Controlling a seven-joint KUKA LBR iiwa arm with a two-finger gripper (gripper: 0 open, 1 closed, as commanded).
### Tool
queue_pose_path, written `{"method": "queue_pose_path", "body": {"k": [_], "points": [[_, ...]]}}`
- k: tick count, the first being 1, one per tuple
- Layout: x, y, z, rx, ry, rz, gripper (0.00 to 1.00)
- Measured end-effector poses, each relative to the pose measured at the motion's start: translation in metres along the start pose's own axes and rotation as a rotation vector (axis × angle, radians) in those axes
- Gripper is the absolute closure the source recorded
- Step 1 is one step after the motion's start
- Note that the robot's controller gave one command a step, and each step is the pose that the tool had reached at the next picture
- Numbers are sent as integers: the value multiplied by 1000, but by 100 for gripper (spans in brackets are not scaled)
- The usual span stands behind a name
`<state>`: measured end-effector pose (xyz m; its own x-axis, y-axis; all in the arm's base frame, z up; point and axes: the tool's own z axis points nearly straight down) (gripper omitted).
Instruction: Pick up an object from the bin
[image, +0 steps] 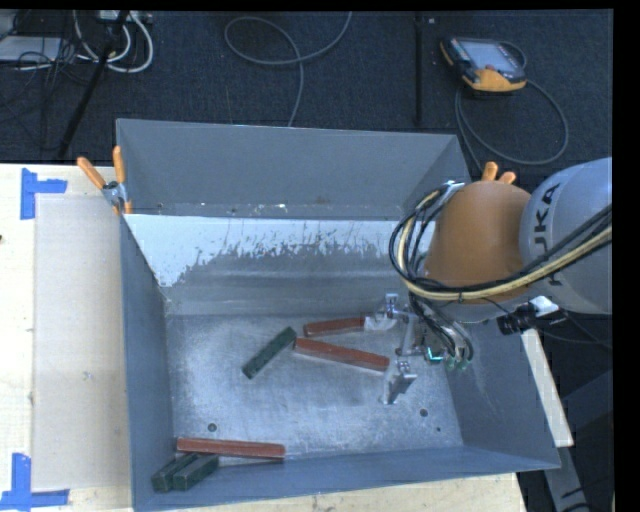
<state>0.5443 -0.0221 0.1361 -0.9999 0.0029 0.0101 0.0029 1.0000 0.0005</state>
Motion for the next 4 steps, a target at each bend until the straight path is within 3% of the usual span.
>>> {"method": "queue_pose_path", "body": {"k": [1, 2, 3, 4], "points": [[-2, 0, -4, 0, -8, -1, 0], [-7, 15, 60, -1, -25, 55, 100], [-7, 15, 60, -1, -25, 55, 100], [-28, 15, -108, 1, -18, -7, 100]]}}
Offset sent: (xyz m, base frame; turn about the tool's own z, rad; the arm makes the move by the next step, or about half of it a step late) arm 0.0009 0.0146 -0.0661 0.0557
